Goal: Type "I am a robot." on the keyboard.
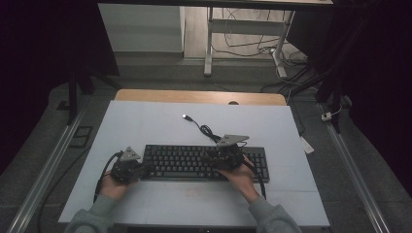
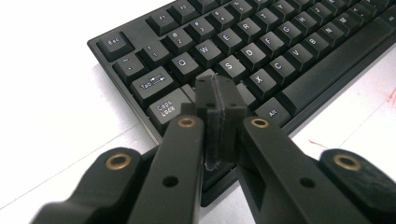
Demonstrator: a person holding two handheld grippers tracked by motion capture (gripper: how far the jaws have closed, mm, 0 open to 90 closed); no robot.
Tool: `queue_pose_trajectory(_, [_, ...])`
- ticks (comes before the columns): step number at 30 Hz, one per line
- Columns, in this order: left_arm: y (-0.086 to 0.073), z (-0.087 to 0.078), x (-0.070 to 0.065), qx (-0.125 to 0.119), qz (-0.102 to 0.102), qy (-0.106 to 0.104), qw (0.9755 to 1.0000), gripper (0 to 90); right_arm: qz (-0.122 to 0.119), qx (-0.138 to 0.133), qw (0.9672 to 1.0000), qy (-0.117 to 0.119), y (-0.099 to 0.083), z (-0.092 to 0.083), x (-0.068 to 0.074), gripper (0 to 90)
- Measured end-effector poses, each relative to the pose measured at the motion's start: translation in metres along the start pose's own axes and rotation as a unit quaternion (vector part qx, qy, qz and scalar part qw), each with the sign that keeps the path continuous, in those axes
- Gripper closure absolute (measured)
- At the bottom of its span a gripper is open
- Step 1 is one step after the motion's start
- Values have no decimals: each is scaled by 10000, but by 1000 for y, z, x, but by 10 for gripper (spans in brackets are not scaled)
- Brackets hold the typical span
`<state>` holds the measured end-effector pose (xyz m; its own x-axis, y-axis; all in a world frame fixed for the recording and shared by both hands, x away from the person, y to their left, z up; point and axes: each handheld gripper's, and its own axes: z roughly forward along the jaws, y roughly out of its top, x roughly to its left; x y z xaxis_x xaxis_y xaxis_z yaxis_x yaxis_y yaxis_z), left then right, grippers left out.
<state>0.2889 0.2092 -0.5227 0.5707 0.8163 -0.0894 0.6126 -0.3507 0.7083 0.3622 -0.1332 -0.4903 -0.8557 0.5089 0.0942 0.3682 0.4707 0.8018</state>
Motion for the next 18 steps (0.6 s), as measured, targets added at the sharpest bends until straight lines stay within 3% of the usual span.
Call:
queue_pose_trajectory(3, [-1, 1, 1, 19, -8, 0, 10000, 888, 8, 40, 10000, 21, 1, 2, 0, 698])
queue_pose_trajectory(8, [-2, 1, 1, 12, -18, 6, 10000, 888, 15, 87, 9998, 151, 4, 10, 1, 855])
queue_pose_trajectory(18, [-2, 1, 2, 27, -16, 5, 10000, 887, -49, 165, 9996, 212, 8, 19, 3, 897])
